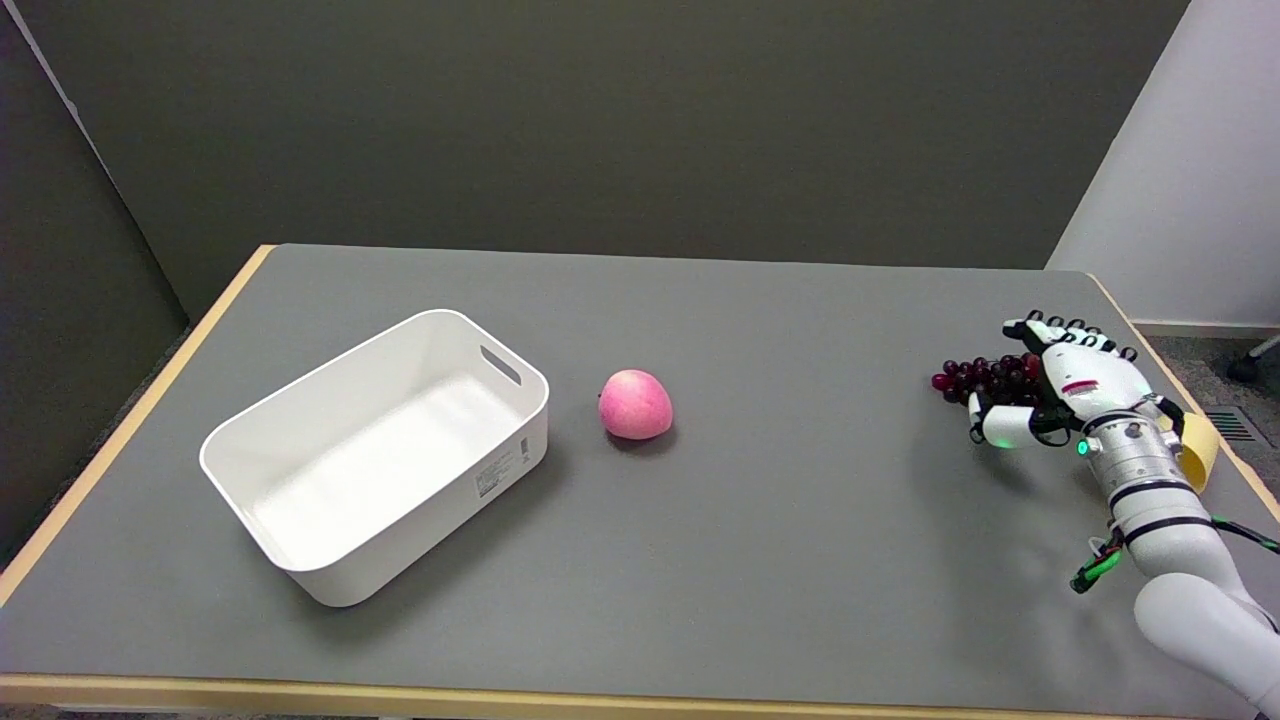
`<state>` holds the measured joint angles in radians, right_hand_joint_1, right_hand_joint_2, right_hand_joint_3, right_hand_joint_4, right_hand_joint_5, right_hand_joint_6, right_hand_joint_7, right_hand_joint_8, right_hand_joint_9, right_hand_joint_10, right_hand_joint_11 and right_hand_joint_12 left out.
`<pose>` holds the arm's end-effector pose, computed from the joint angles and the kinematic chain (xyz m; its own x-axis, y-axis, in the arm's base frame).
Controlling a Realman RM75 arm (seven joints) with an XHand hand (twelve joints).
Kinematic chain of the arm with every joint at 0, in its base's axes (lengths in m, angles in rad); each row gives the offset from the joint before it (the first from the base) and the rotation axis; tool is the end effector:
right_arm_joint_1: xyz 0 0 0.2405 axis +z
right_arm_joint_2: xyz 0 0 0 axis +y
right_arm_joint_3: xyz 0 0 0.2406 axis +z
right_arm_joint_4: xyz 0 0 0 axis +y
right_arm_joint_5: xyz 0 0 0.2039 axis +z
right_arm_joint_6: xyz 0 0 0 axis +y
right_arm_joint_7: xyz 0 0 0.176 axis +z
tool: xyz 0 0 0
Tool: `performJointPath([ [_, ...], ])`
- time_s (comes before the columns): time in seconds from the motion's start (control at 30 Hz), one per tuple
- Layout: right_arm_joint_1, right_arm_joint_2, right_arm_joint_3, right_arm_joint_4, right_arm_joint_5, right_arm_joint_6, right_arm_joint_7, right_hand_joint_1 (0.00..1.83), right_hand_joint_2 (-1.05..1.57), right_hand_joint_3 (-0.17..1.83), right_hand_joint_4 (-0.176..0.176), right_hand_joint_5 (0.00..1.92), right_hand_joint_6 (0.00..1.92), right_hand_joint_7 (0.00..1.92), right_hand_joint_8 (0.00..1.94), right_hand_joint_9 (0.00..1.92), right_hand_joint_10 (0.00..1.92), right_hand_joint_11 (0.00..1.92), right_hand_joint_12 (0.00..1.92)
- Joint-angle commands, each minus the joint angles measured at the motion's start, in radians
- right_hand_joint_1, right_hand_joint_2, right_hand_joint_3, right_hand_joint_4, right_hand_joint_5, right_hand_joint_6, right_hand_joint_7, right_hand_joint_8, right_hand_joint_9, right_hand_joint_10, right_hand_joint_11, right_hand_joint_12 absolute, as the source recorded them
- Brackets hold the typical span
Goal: Pick up grapes.
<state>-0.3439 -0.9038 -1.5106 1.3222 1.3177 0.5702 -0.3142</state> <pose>-0.2743 -0.2639 0.5172 0.9844 0.0893 0.1517 -0.1760 0.4890 0.8543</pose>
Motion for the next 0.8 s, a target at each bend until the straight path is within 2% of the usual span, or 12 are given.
performJointPath([
  [0.03,0.046,0.017,-0.026,-0.059,0.026,-0.059,-0.01,0.69,0.6,0.99,0.005,0.22,0.46,0.25,0.38,0.14,0.7,0.1,1.22],
  [0.23,0.087,0.03,-0.065,-0.059,0.022,-0.047,-0.01,0.71,0.6,0.99,0.003,0.23,0.47,0.28,0.39,0.16,0.71,0.1,1.22],
  [0.3,0.098,0.03,-0.073,-0.06,0.009,-0.047,-0.01,0.77,0.66,0.99,-0.008,0.29,0.58,0.41,0.49,0.28,0.78,0.15,1.28],
  [0.37,0.107,0.03,-0.079,-0.06,-0.01,-0.047,-0.01,0.83,0.74,0.96,-0.001,0.38,0.85,0.56,0.65,0.42,0.91,0.25,1.41],
  [0.43,0.113,0.03,-0.087,-0.06,-0.025,-0.047,-0.01,0.86,0.77,0.9,0.004,0.39,0.98,0.6,0.74,0.46,1.0,0.31,1.48],
  [0.47,0.115,0.03,-0.088,-0.06,-0.026,-0.047,-0.01,0.87,0.86,0.78,0.009,0.42,1.12,0.63,0.8,0.49,1.05,0.34,1.54],
  [0.53,0.117,0.027,-0.089,-0.062,-0.026,-0.047,-0.009,0.88,1.21,0.29,0.024,0.57,1.62,0.69,0.96,0.61,1.18,0.41,1.73],
  [0.57,0.118,0.026,-0.09,-0.063,-0.026,-0.047,-0.007,0.88,1.21,0.29,0.022,0.58,1.62,0.69,0.96,0.61,1.18,0.41,1.75],
  [0.6,0.12,0.024,-0.091,-0.066,-0.025,-0.047,-0.004,0.9,1.21,0.28,0.014,0.58,1.62,0.7,0.99,0.62,1.18,0.4,1.77],
  [0.67,0.123,0.022,-0.095,-0.072,-0.026,-0.047,-0.004,1.14,1.29,0.03,-0.076,0.52,1.66,0.78,1.32,0.69,1.16,0.43,1.79],
  [0.73,0.127,0.02,-0.099,-0.074,-0.026,-0.047,-0.004,1.13,1.22,0.17,-0.07,0.52,1.68,0.77,1.34,0.65,1.23,0.41,1.84],
  [0.8,0.134,0.02,-0.105,-0.08,-0.032,-0.047,-0.004,1.14,1.23,0.14,-0.078,0.52,1.66,0.79,1.32,0.67,1.21,0.47,1.85],
])
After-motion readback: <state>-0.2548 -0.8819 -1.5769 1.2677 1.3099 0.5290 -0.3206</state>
